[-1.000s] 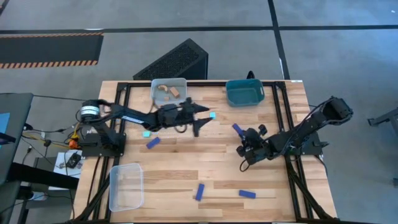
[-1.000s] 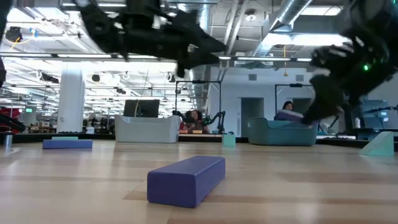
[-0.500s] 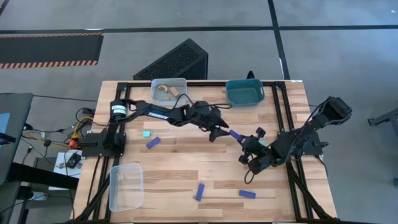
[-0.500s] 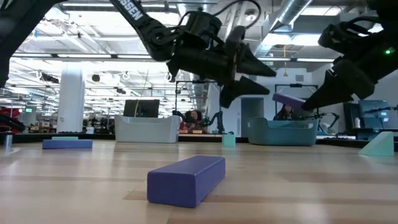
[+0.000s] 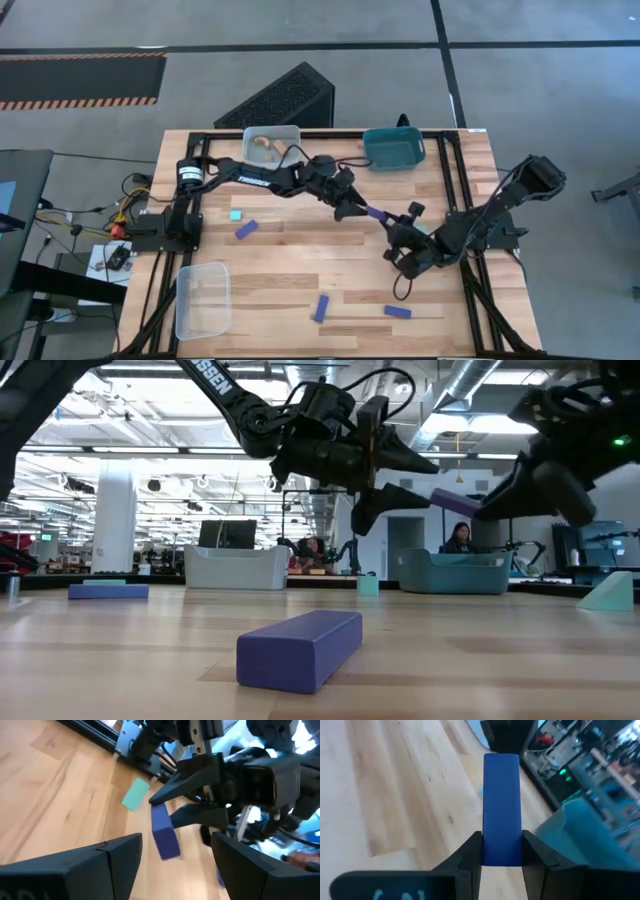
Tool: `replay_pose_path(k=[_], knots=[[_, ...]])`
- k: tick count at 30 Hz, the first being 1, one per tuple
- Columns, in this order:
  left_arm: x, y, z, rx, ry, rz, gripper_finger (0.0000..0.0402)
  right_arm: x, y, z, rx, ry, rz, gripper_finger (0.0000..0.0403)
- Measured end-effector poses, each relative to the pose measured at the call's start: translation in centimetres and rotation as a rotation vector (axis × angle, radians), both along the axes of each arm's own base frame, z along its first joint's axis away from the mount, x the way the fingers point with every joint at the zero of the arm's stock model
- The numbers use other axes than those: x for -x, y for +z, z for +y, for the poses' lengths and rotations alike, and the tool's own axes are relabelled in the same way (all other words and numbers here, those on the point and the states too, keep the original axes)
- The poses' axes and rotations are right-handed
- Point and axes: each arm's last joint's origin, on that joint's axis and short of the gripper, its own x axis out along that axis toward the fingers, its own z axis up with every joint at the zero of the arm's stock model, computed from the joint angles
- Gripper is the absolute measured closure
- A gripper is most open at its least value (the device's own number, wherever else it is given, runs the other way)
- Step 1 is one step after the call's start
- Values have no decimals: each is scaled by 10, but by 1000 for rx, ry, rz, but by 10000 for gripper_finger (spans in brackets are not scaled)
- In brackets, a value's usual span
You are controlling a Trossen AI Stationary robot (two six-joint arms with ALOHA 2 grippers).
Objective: Sort & place blocks by color
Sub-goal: Put the violet block into the blue bin
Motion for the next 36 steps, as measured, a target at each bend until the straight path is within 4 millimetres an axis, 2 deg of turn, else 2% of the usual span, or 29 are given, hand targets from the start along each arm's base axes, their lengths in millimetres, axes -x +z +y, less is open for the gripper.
replay_pose_path(k=[8,11,14,21,25,28,33,36], knots=[[1,0,3,40,-14,8,174,-23,23,-10,95,-4,65,291],[1,0,3,20,-13,4,192,-25,26,-10,110,8,82,291],[1,1,4,-1,7,-11,237,-25,26,-9,107,14,83,291],[1,2,8,-55,22,-37,374,-23,26,-8,122,22,97,290],[1,2,10,-141,29,-59,376,-24,26,-9,93,-1,67,282],[1,2,16,-259,92,-76,361,-25,26,-13,57,-47,17,258],[6,7,52,-490,389,-45,362,-26,28,-16,7,-131,-100,209],[5,17,67,-522,422,-30,372,-25,31,-18,12,-159,-135,191]])
